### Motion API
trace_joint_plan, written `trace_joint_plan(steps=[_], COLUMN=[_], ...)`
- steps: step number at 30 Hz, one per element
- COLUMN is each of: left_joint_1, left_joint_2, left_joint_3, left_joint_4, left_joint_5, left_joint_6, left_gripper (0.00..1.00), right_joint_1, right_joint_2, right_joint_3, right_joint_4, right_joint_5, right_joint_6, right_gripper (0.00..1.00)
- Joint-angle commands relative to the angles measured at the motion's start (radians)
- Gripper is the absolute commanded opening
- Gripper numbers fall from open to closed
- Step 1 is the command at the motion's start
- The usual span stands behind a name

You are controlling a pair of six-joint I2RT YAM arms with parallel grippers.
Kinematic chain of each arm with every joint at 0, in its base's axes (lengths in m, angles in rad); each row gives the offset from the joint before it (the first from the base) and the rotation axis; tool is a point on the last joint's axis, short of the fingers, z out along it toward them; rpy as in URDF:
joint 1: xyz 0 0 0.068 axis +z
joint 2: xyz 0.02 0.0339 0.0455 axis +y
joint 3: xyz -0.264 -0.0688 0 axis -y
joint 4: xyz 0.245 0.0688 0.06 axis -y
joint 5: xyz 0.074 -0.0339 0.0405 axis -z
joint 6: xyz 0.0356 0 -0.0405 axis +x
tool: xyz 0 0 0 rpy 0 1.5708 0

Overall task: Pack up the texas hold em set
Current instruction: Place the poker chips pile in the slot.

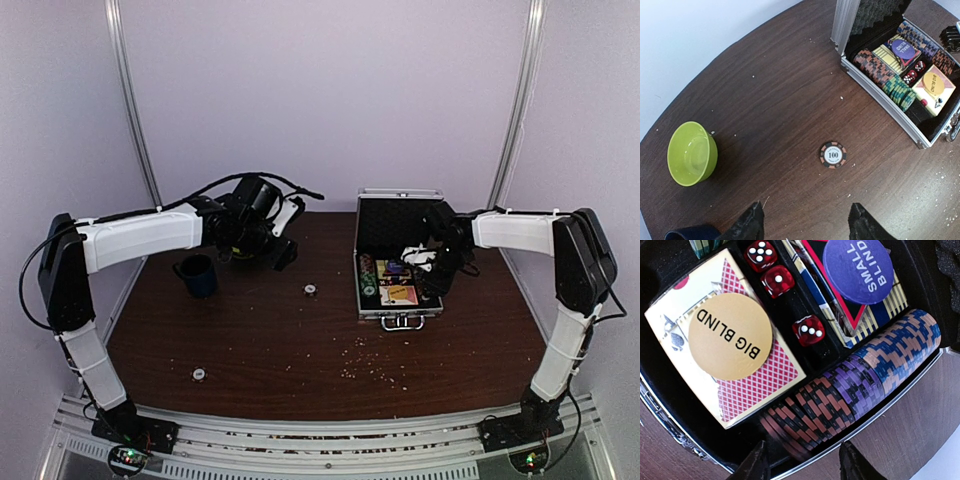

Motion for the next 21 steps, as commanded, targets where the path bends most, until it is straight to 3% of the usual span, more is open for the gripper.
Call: trace_joint_plan(steps=[1, 12, 21], left_joint_1=[-0.001, -0.001, -0.001], left_joint_2=[0.012, 0.016, 0.057], left_joint_3=[0.017, 0.020, 0.045], left_joint_4=[0.008, 0.002, -0.055], left_joint_5=[0.012, 0.014, -0.061], left_joint_6=[0.013, 0.015, 0.023], left_gripper=[0.59, 0.59, 0.59], right_joint_1=[0.001, 0.002, 0.018], right_joint_2=[0.013, 0.023, -0.095], right_joint_3=[-0.010, 0.014, 0.067], right_joint_4=[0.006, 0.002, -0.175], right_joint_5=[0.018, 0.030, -0.188], right_joint_6=[0.004, 0.018, 0.047], right_gripper=[0.51, 0.51, 0.53])
